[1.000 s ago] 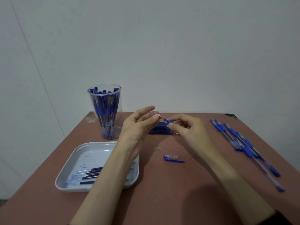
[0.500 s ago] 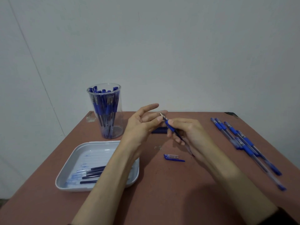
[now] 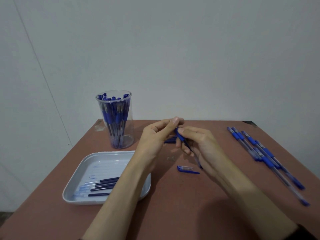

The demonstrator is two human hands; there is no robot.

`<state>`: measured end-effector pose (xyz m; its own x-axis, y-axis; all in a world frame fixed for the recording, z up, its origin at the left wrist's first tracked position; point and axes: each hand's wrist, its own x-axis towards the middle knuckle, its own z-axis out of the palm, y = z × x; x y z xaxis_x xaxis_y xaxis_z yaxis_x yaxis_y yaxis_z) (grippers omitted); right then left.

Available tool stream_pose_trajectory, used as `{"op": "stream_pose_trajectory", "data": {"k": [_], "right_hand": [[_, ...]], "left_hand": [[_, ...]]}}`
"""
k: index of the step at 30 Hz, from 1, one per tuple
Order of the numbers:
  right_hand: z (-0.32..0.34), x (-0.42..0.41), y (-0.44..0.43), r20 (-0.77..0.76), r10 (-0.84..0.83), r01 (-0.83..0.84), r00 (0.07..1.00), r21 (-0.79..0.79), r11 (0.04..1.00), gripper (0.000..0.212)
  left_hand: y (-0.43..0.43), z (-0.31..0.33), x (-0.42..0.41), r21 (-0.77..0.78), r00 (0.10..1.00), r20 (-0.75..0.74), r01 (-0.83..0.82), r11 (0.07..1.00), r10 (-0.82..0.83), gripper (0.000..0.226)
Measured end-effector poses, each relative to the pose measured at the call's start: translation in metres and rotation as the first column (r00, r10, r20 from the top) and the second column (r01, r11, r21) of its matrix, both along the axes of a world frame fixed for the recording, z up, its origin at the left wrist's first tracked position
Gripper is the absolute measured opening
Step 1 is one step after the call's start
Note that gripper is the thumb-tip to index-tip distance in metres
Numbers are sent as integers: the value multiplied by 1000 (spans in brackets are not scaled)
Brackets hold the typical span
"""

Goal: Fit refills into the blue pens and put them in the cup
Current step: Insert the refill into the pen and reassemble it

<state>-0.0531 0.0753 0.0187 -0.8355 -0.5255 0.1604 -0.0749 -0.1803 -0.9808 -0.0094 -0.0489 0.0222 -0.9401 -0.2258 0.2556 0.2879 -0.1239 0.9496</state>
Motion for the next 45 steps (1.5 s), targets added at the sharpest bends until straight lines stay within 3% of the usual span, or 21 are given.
{"op": "stream_pose_trajectory", "data": {"k": [6,11,14,20,25,30,35,45], "right_hand": [[7,1,4,100,38,-27,994,-114,993,26],[5,2,2,71,4,1,997,-69,998,25],[5,1,2,62,-13,16,998,-53,998,25],[2,1,-1,-14,-68,68,998,17,998,23],[1,0,-2,-51,-94,95,994,16,995,17],[1,2,-2,-78,-104,104,991,-5,995,13],[2,4,-1,-112,-130,130,985,-4,991,15],[2,2,2,-47,-84,84,995,10,996,19]], "left_hand": [[-7,0,-3,84,997,22,-77,993,75,15],[-6,6,-1,252,994,51,77,965,-93,55],[-9,8,0,342,985,35,147,928,-168,67],[-2,8,0,175,987,131,65,982,-89,63],[-3,9,0,232,983,116,112,966,-142,74],[2,2,-2,68,997,51,48,997,-52,33],[-4,-3,-3,96,997,32,-69,993,66,25],[-5,-2,-4,140,1000,10,-8,990,7,11]]}}
